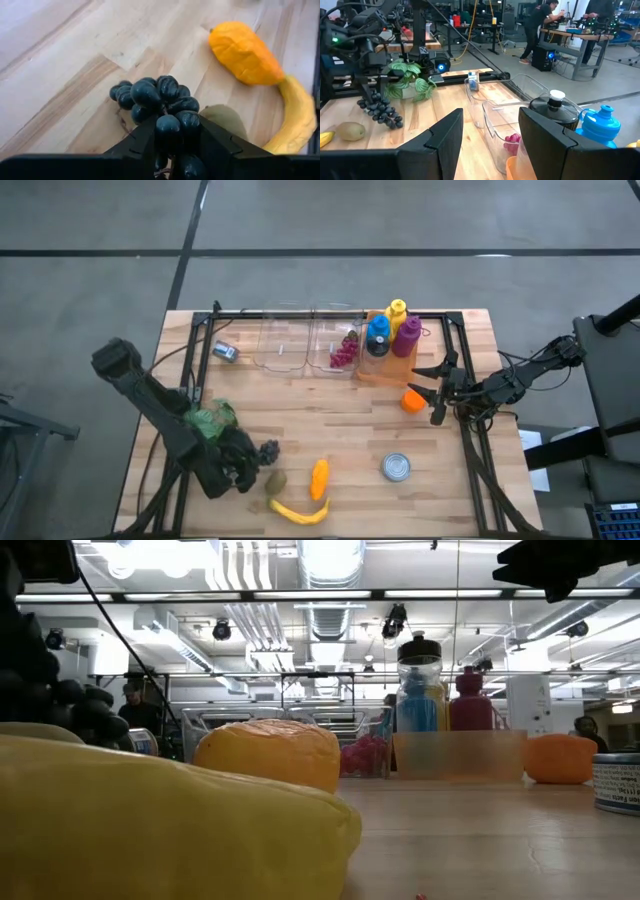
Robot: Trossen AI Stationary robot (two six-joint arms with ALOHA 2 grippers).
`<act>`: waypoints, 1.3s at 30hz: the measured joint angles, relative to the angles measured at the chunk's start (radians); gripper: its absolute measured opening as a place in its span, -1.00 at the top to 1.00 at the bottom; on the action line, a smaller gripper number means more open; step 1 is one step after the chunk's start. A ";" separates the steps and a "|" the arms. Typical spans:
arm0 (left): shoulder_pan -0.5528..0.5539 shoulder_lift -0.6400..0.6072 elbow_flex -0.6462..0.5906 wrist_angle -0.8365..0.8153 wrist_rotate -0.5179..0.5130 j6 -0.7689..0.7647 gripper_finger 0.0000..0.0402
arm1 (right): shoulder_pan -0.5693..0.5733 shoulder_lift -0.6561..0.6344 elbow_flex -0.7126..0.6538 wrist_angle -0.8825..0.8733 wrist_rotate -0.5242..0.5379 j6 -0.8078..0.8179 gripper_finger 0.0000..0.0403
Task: Pick & Place Food Item
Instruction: Put the black grapes into the right transparent bin
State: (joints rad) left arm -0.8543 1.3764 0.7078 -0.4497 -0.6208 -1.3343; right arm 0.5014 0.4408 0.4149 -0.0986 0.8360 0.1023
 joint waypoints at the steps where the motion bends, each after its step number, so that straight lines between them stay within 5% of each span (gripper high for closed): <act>1: 0.005 -0.009 0.000 0.000 0.000 0.000 0.41 | 0.000 0.000 0.000 0.000 0.000 0.001 0.06; 25: 0.196 -0.233 0.000 0.004 -0.017 0.005 0.41 | 0.000 0.000 0.000 0.000 0.000 0.001 0.06; 34: 0.357 -0.250 0.001 0.122 -0.038 0.214 0.41 | 0.000 0.000 0.000 0.000 0.000 0.001 0.06; 39: 0.399 -0.250 0.001 0.131 -0.050 0.186 0.41 | 0.000 0.000 0.000 0.000 0.000 0.001 0.06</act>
State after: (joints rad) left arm -0.4556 1.1267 0.7086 -0.3187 -0.6708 -1.1487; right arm 0.5014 0.4408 0.4149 -0.0984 0.8360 0.1030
